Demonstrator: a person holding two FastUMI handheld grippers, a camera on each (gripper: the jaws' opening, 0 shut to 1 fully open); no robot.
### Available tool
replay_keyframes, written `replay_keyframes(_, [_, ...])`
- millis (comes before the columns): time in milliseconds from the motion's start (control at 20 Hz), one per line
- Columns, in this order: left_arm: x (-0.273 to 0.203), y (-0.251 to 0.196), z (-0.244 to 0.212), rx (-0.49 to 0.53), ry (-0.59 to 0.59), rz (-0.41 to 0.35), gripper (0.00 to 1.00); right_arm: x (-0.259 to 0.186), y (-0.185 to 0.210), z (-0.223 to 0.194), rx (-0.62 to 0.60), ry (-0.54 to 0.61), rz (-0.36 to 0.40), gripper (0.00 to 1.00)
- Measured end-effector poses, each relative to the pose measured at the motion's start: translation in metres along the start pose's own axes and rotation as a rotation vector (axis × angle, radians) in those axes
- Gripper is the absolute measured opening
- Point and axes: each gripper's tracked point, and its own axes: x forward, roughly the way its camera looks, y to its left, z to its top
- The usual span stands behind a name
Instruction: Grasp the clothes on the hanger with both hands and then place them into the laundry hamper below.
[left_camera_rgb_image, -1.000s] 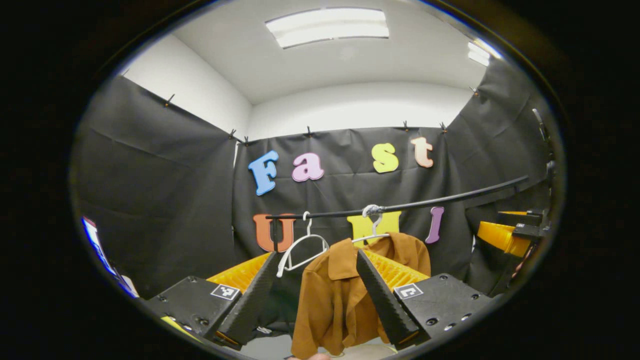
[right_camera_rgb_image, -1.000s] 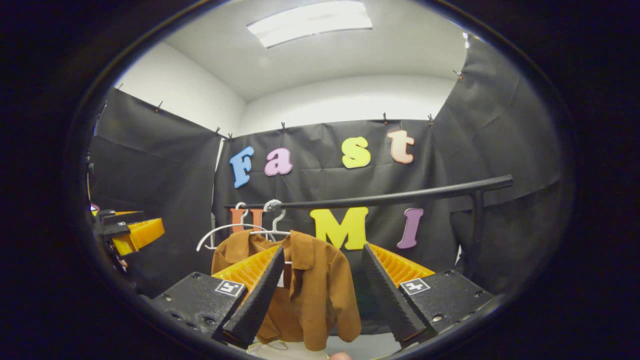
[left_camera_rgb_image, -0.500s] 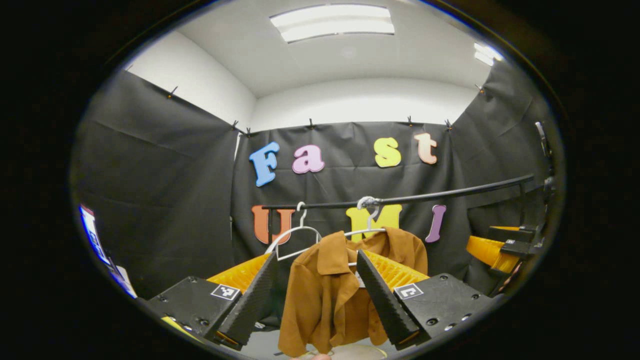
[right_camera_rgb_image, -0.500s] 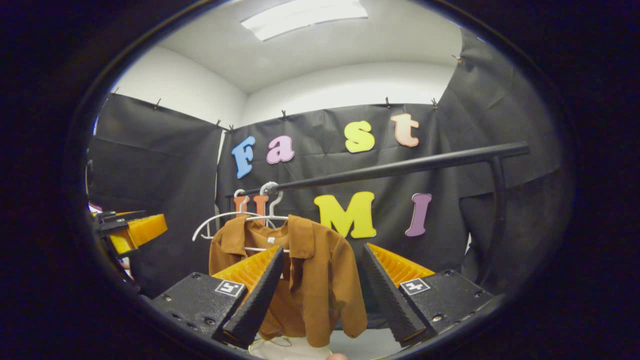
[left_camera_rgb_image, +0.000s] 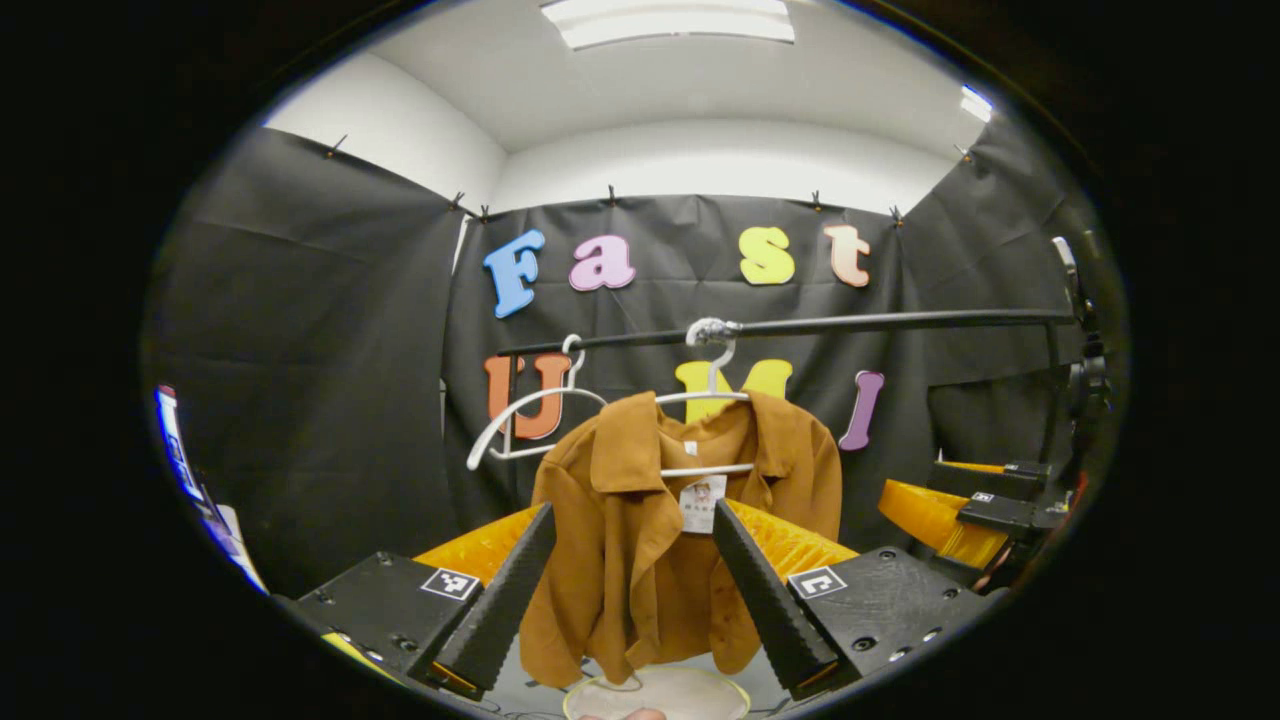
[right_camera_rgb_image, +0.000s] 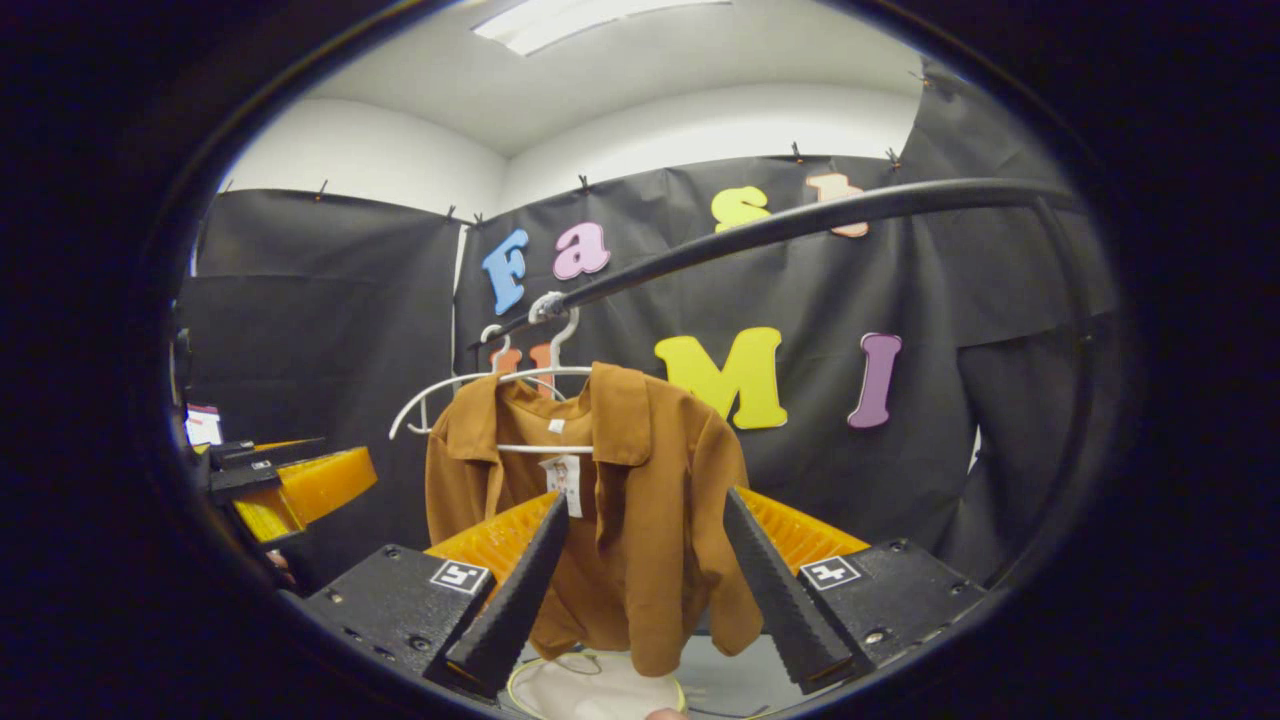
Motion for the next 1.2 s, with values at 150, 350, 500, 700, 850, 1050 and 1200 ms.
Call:
replay_keyframes(150, [0.015,-0.008,-0.015,0.024,0.031,-0.036,0.92,0.02,0.004,-0.016,0.001,0.038,-0.005,0.98])
replay_keyframes(350, [0.047,-0.015,-0.032,0.037,0.064,-0.102,0.96,0.049,0.013,-0.031,0.025,0.071,-0.036,0.95])
replay_keyframes(500, [0.065,-0.017,-0.041,0.025,0.084,-0.147,0.96,0.074,0.016,-0.036,0.033,0.085,-0.057,0.95])
replay_keyframes(700, [0.088,-0.022,-0.057,0.008,0.103,-0.179,1.0,0.107,0.018,-0.049,0.026,0.104,-0.074,0.98])
replay_keyframes(850, [0.098,-0.022,-0.064,0.0,0.091,-0.203,1.0,0.124,0.015,-0.056,0.013,0.116,-0.096,0.98])
replay_keyframes(1050, [0.124,-0.019,-0.078,-0.02,0.127,-0.193,1.0,0.147,0.016,-0.058,0.048,0.129,-0.093,0.98])
replay_keyframes(1200, [0.136,-0.018,-0.081,-0.046,0.129,-0.19,0.98,0.169,0.014,-0.063,0.057,0.151,-0.103,0.98])
